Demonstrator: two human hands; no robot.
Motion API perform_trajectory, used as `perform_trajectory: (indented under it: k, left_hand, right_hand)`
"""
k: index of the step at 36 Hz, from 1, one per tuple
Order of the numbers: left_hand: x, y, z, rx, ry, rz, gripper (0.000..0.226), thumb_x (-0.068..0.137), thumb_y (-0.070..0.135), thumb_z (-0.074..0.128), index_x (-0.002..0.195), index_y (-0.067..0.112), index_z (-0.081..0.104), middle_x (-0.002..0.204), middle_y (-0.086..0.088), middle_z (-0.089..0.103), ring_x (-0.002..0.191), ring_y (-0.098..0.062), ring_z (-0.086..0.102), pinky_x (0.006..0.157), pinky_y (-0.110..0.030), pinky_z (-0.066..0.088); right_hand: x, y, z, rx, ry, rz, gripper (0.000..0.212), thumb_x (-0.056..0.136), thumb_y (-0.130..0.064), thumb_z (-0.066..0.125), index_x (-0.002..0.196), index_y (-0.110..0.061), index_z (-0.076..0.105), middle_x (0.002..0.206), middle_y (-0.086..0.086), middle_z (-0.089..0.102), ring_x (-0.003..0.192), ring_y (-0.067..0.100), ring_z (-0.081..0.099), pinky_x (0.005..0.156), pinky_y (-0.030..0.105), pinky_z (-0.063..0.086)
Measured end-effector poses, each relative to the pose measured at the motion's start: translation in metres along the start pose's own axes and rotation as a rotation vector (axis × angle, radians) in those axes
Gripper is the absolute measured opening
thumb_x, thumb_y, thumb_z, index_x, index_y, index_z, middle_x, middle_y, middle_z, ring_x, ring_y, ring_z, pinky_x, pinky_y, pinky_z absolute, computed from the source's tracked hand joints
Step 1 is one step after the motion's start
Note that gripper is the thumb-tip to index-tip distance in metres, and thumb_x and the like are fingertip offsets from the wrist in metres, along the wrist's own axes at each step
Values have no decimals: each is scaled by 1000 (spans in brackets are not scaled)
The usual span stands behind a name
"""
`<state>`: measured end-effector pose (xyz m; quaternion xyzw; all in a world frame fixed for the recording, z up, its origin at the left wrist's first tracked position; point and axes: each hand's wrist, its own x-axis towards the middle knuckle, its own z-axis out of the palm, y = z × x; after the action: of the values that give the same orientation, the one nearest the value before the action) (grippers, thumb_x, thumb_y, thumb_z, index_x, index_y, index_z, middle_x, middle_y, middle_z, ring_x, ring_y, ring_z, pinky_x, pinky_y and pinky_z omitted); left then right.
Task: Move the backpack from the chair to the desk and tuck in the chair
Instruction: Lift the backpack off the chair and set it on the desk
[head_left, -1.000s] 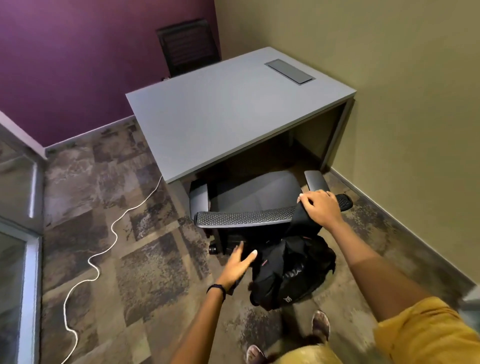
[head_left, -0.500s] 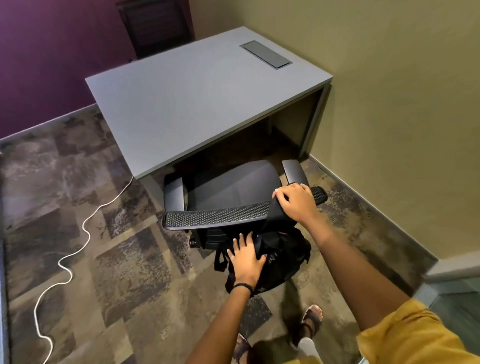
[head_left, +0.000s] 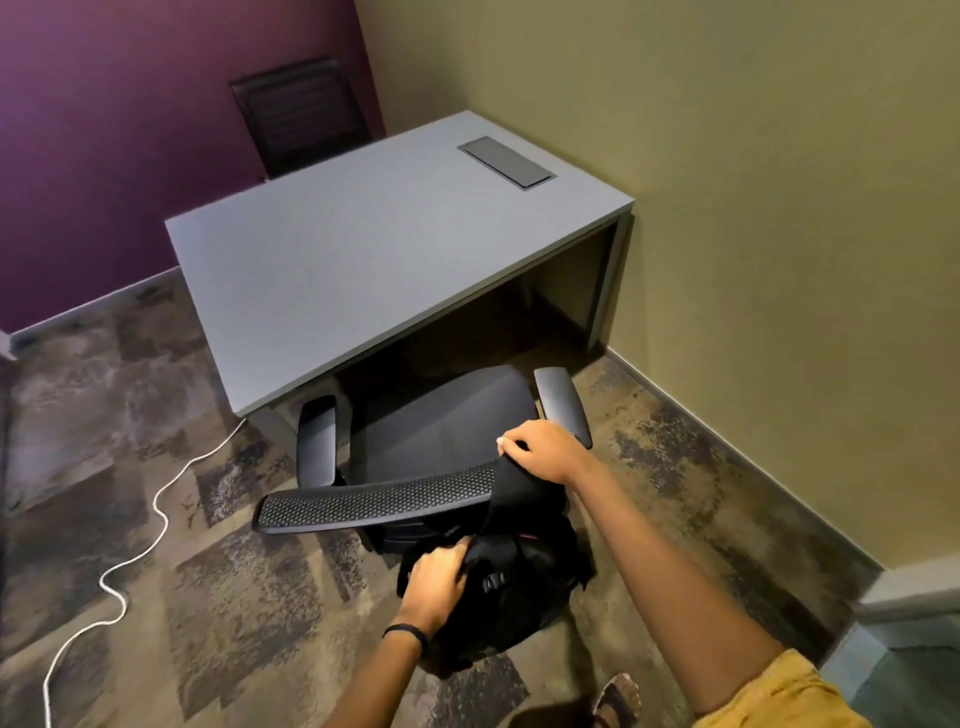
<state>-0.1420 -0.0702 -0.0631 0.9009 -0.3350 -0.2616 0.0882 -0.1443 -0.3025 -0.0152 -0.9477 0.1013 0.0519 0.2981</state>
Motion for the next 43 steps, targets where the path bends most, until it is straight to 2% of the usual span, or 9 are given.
perform_trajectory:
  k: [6, 11, 14, 17, 20, 25, 29, 34, 43]
  left_hand:
    - [26, 58, -8, 17, 16, 21, 49, 92, 21, 47, 140, 18, 38, 129, -12, 60, 118, -32, 55, 95, -38, 42]
    - [50, 109, -7, 14, 15, 39, 48, 91, 19, 47, 139, 15, 40, 130, -13, 59, 121, -31, 52, 99, -36, 38]
    - [63, 139, 1, 7, -13, 41, 43, 91, 21, 46, 134, 17, 45, 126, -13, 60, 119, -30, 52, 100, -35, 36]
    - [75, 165, 10, -4, -53, 72, 30, 89, 22, 47, 119, 19, 54, 116, -12, 66, 111, -31, 57, 93, -36, 41]
    - [91, 194, 16, -1, -87, 107, 29, 86, 19, 49, 114, 19, 57, 112, -13, 68, 107, -35, 60, 88, -39, 47]
    - [125, 252, 11, 22, -92, 213, 36, 86, 13, 50, 121, 17, 57, 116, -15, 67, 109, -37, 58, 89, -42, 46]
    - [157, 296, 5, 22, -105, 311, 35, 86, 11, 49, 119, 16, 59, 112, -15, 69, 105, -37, 60, 86, -45, 49]
    - [198, 343, -10, 4, -57, 424, 32, 86, 11, 49, 116, 16, 60, 109, -15, 70, 101, -38, 61, 81, -45, 49]
    - [302, 399, -81, -96, 132, 512, 28, 86, 14, 51, 112, 11, 61, 107, -16, 71, 99, -37, 62, 84, -44, 50]
  right_hand:
    - [0, 29, -41, -25, -59, 21, 39, 96, -35, 38, 75, -13, 63, 85, 8, 70, 79, 24, 60, 71, 40, 47]
    - [-8, 77, -69, -45, -65, 63, 43, 96, -35, 40, 67, -8, 58, 72, 14, 64, 69, 29, 56, 65, 41, 44]
    - [-30, 118, -79, 103, -19, 113, 46, 96, -40, 41, 65, -13, 63, 74, 12, 69, 71, 27, 62, 69, 39, 46]
    - [-67, 157, -78, 250, -15, 186, 46, 89, -54, 46, 101, -17, 70, 105, 5, 72, 96, 19, 64, 85, 37, 49]
    - [-107, 203, -65, 161, -186, 243, 75, 76, -73, 45, 137, -30, 41, 142, -3, 47, 129, 16, 44, 106, 40, 38]
    - [-161, 251, -48, 160, -269, 290, 103, 68, -73, 57, 147, -31, 6, 157, -1, 19, 141, 18, 23, 115, 40, 25]
    - [-170, 277, -51, 242, -105, 372, 100, 78, -43, 69, 147, -31, -3, 157, 3, 14, 143, 20, 19, 117, 39, 23]
    - [-153, 304, -88, 281, 241, 482, 77, 82, 1, 57, 145, -30, 24, 143, 8, 45, 129, 26, 45, 104, 42, 43]
    - [-62, 346, -203, 98, 541, 467, 62, 81, 5, 55, 134, -25, 48, 131, 11, 59, 118, 29, 57, 93, 40, 48]
